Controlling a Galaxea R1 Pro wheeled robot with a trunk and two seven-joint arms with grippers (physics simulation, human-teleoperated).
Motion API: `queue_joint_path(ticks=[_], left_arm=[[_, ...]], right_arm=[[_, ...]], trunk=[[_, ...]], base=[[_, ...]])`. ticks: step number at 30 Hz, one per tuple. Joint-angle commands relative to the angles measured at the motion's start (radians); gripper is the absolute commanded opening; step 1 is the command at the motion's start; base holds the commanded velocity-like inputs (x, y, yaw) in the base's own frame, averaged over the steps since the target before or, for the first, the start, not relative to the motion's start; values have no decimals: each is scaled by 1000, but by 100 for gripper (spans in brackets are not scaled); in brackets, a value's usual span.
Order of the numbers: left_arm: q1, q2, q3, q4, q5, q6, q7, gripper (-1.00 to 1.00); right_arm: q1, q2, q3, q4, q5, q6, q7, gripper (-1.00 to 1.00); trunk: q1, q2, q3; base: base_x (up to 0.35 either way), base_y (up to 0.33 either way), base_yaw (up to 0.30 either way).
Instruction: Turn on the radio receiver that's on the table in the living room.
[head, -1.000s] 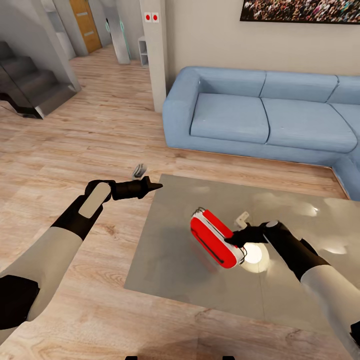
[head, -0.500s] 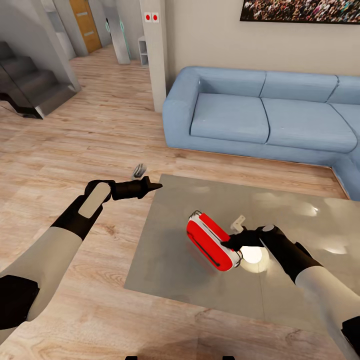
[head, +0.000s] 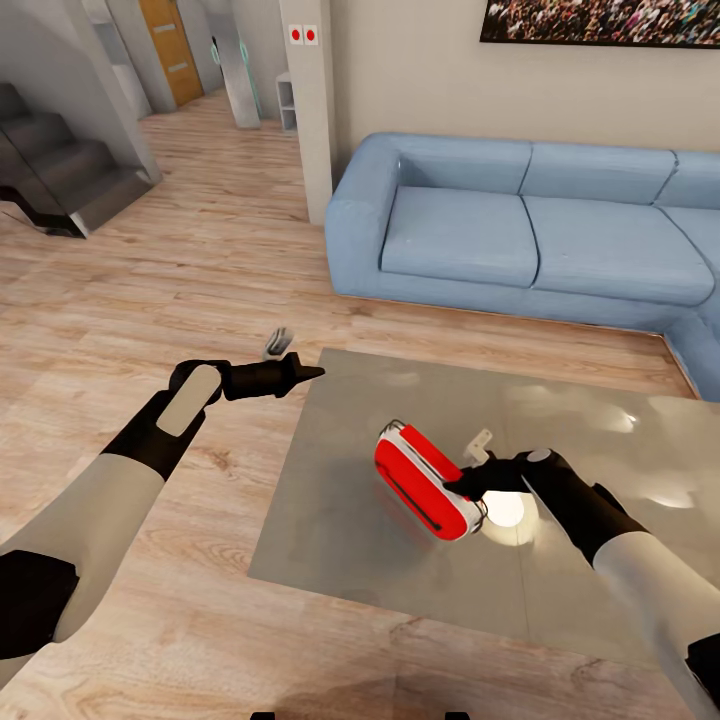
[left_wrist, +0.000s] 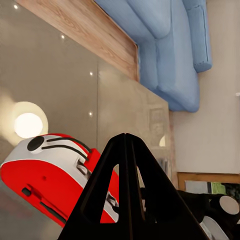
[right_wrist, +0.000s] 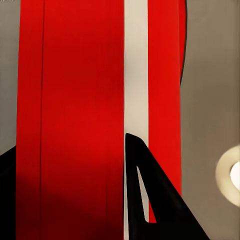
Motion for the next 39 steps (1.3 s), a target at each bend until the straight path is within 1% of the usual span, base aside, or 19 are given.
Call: queue_joint_path(ticks=[1, 14, 16, 20, 33, 39], left_arm=[[0, 0, 0, 0, 0, 0, 0, -100], [0, -7, 0, 2, 0, -1, 1, -100], [3, 0, -6, -9, 0, -3, -3, -100], [3, 0, -6, -10, 0, -3, -2, -100], [3, 1, -6, -10, 0, -5, -3, -100], [3, 3, -6, -8, 0, -5, -3, -100]], right_arm=[[0, 0, -1, -1, -4, 1, 0, -100], [0, -6, -3, -4, -4, -1, 0, -100], [0, 1, 1, -9, 2, 8, 2, -100], [0, 1, 1, -9, 3, 8, 2, -100], [0, -3, 1, -21, 7, 72, 1, -100], [0, 2, 0, -37, 7, 92, -31, -100]], trunk=[[0, 0, 0], [0, 0, 0], [0, 0, 0], [0, 0, 0], [0, 0, 0], [0, 0, 0]], base=[[0, 0, 0], [0, 0, 0], [0, 0, 0], [0, 0, 0], [0, 0, 0], [0, 0, 0]])
